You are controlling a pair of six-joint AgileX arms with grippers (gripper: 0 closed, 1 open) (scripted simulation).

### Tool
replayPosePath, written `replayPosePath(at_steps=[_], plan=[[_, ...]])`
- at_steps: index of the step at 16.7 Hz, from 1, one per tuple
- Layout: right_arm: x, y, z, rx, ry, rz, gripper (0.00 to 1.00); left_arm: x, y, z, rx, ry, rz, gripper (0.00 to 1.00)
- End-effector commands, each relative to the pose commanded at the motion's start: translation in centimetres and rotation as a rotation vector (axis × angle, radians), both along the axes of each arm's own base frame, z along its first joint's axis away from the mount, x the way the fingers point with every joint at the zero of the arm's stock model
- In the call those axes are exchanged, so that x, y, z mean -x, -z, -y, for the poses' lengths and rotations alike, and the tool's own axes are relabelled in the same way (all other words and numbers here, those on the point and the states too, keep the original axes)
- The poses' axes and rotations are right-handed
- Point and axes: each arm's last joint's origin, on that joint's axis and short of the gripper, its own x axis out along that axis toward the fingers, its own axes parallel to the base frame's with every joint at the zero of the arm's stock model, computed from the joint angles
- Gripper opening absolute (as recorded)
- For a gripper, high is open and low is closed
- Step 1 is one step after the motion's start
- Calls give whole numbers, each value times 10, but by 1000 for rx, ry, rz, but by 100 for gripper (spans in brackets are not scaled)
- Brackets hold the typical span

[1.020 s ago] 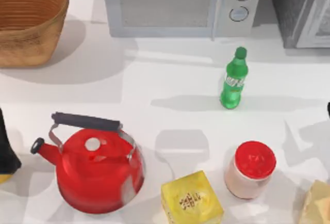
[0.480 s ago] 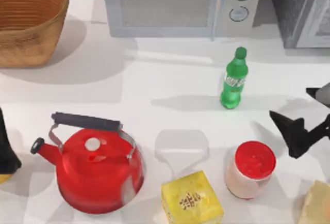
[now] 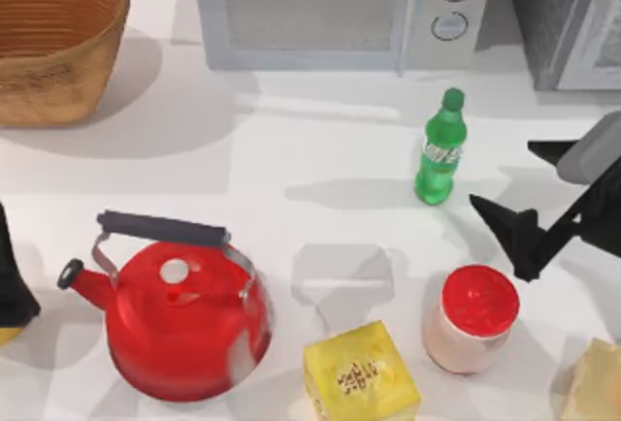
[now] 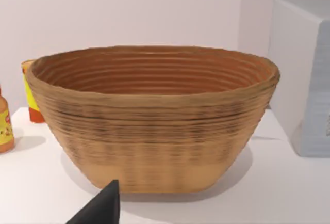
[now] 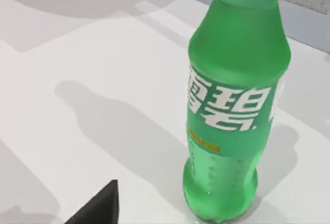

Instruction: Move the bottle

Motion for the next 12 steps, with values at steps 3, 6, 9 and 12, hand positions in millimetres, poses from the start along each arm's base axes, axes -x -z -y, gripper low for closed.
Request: replayPosePath(at_steps=[3,6,9,12], plan=[[0,0,0,0,0,0,100,0,0,0,0,0,0,100],[-3,0,0,-1,7,1,100,0,0,0,0,0,0,100],[-21,2,-12,-5,2,6,100,0,0,0,0,0,0,100],[-42,12,-33,-3,0,-1,100,0,0,0,0,0,0,100]])
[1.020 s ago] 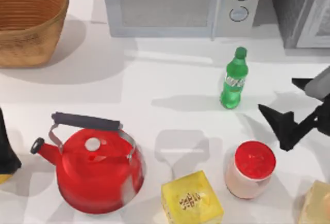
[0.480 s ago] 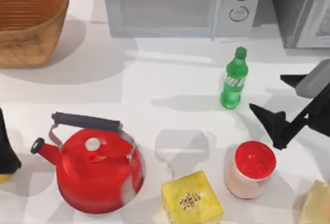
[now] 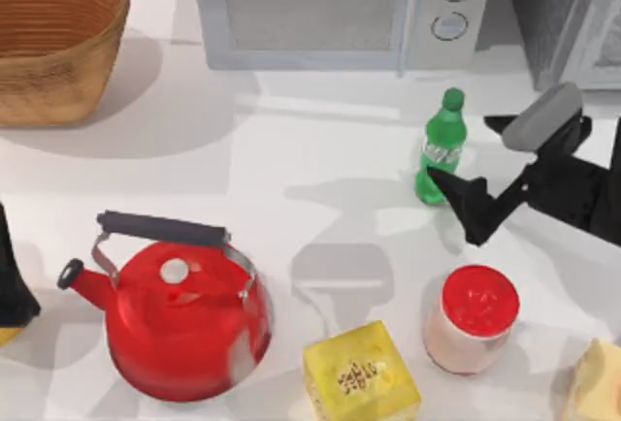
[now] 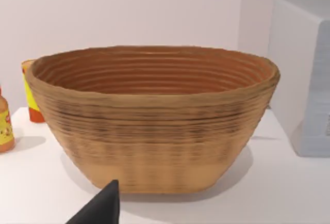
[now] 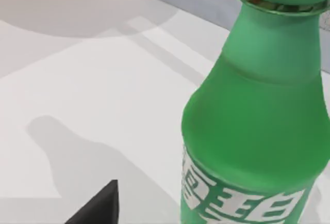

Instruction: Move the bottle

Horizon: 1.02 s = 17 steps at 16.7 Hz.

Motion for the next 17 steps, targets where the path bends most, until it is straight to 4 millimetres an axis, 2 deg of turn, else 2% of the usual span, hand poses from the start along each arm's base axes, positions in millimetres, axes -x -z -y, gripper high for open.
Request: replayPosePath(at_steps=[5,12,17], plan=[[-24,15,-30,4,-1,2,100,0,0,0,0,0,0,100],[-26,18,-34,3,0,1,100,0,0,0,0,0,0,100],[-26,18,-34,3,0,1,62,0,0,0,0,0,0,100]])
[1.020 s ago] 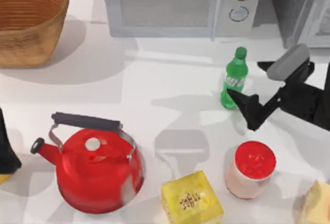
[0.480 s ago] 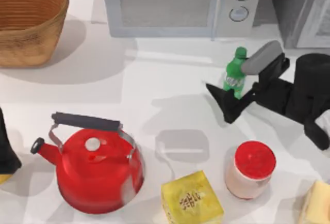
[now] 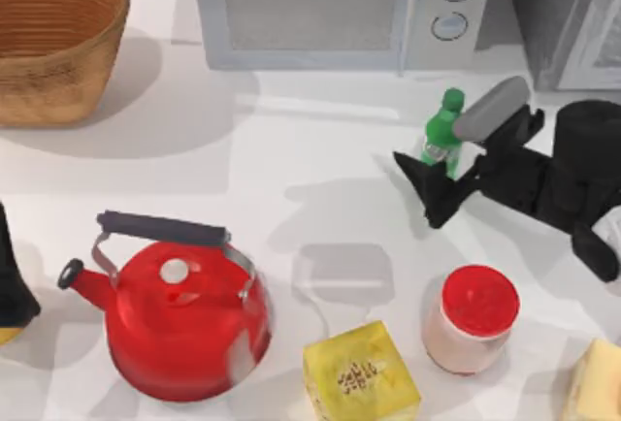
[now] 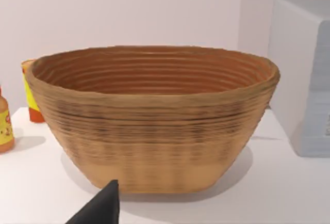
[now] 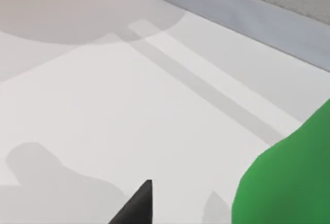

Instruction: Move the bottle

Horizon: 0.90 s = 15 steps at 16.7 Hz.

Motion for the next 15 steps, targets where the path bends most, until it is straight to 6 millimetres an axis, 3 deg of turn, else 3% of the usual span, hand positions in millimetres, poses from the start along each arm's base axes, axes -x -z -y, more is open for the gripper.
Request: replayPosePath(at_steps=[8,15], plan=[[0,0,0,0,0,0,2,0,0,0,0,0,0,100],[0,0,0,0,0,0,0,0,0,0,0,0,0,100]])
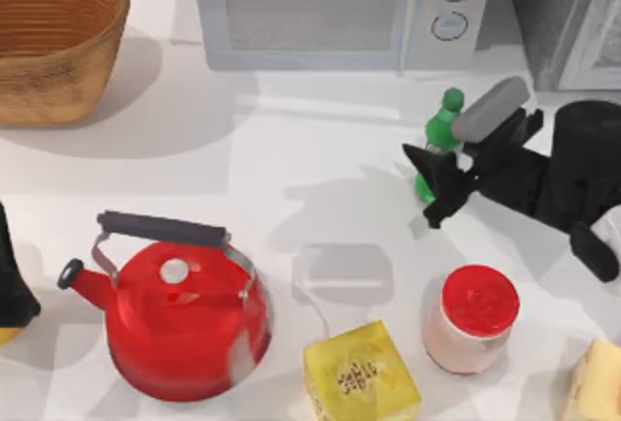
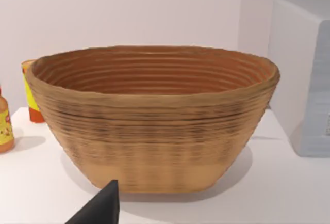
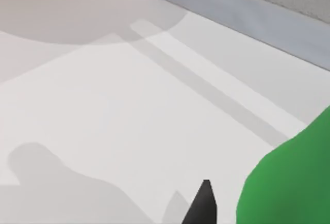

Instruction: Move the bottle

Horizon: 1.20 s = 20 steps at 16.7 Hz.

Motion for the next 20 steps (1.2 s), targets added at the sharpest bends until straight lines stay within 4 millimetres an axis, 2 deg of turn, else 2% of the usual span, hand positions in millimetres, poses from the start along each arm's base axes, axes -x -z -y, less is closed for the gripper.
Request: replayPosePath(at_steps=[3,5,7,10,12,14,17,20], plan=[[0,0,2,0,4,-2,0,0,0,0,0,0,0,100],[2,-1,15,5,39,-13,0,0,0,0,0,0,0,100],[5,-6,44,10,124,-23,0,0,0,0,0,0,0,100],[16,-20,109,10,335,-22,0,0,0,0,0,0,0,100],[33,-32,156,6,500,-12,0,0,0,0,0,0,0,100],[54,-41,191,3,638,-3,0,0,0,0,0,0,0,100],[81,-48,216,-1,758,1,0,0,0,0,0,0,0,100],[87,-49,220,-2,779,1,0,0,0,0,0,0,0,100]])
